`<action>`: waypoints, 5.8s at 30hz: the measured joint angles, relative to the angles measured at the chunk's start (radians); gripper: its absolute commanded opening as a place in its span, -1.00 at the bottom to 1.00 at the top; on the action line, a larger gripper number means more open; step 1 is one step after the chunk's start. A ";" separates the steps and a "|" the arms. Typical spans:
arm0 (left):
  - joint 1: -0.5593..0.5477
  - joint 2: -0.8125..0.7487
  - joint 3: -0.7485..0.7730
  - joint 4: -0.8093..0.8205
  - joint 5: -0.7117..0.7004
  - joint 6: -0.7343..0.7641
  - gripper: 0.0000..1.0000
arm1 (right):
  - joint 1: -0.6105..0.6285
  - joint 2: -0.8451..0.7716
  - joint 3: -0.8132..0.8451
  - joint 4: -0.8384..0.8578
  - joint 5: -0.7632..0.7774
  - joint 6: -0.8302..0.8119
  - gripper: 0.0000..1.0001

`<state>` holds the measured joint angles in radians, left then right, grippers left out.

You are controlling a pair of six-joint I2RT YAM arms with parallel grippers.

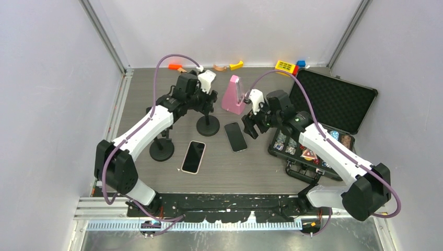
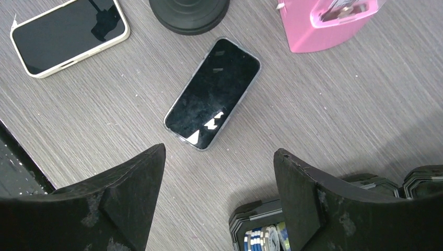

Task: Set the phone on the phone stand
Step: Pick up the phone stand at the center of the board, then place the phone stand at the center of the board, then pick up the phone at the center of the board.

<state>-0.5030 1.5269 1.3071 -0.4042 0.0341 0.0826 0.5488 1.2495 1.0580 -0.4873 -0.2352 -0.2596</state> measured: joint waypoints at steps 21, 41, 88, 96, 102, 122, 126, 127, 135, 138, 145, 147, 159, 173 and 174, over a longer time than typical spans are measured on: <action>-0.002 -0.103 -0.038 -0.069 0.282 0.089 -0.96 | -0.010 -0.037 -0.013 -0.089 -0.033 -0.005 0.61; -0.015 -0.210 -0.115 -0.238 0.693 0.393 -1.00 | -0.010 0.025 -0.069 -0.081 -0.066 -0.005 0.61; -0.047 -0.118 -0.007 -0.685 0.835 1.299 -0.74 | 0.053 0.171 -0.093 0.124 0.113 0.139 0.69; -0.046 -0.124 -0.016 -0.679 0.837 1.310 -0.06 | 0.091 0.372 -0.059 0.195 0.154 0.188 0.89; -0.036 -0.166 -0.113 -0.577 0.771 1.304 0.99 | 0.126 0.452 -0.027 0.204 0.192 0.230 0.91; 0.018 -0.350 -0.161 -0.435 0.624 0.933 0.99 | 0.151 0.592 0.079 0.191 0.285 0.336 0.90; 0.028 -0.366 -0.178 -0.388 0.595 0.861 0.99 | 0.151 0.599 0.083 0.186 0.286 0.346 0.79; 0.031 -0.367 -0.182 -0.373 0.589 0.840 0.99 | 0.151 0.599 0.083 0.185 0.286 0.346 0.75; 0.075 -0.369 -0.209 -0.164 0.487 0.552 0.99 | 0.138 0.599 0.093 0.158 0.270 0.304 0.41; 0.105 -0.369 -0.217 -0.082 0.449 0.434 0.99 | 0.117 0.599 0.105 0.117 0.228 0.234 0.41; 0.143 -0.368 -0.220 0.024 0.396 0.282 0.99 | 0.086 0.598 0.127 0.012 0.153 -0.005 0.39; 0.143 -0.366 -0.221 0.042 0.376 0.253 0.99 | 0.086 0.598 0.130 -0.003 0.145 -0.040 0.32; 0.143 -0.310 -0.245 0.116 0.246 0.089 0.99 | 0.086 0.597 0.135 -0.022 0.137 -0.055 -0.27; 0.159 -0.175 -0.240 0.109 0.230 -0.093 0.99 | 0.086 0.463 0.072 0.021 0.131 -0.028 -0.61; 0.161 -0.166 -0.234 0.103 0.240 -0.103 0.99 | 0.086 0.456 0.072 0.022 0.129 -0.026 -0.62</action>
<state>-0.3424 1.3613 1.0733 -0.3008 0.2741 -0.0200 0.6346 1.7058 1.1301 -0.4652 -0.1066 -0.2859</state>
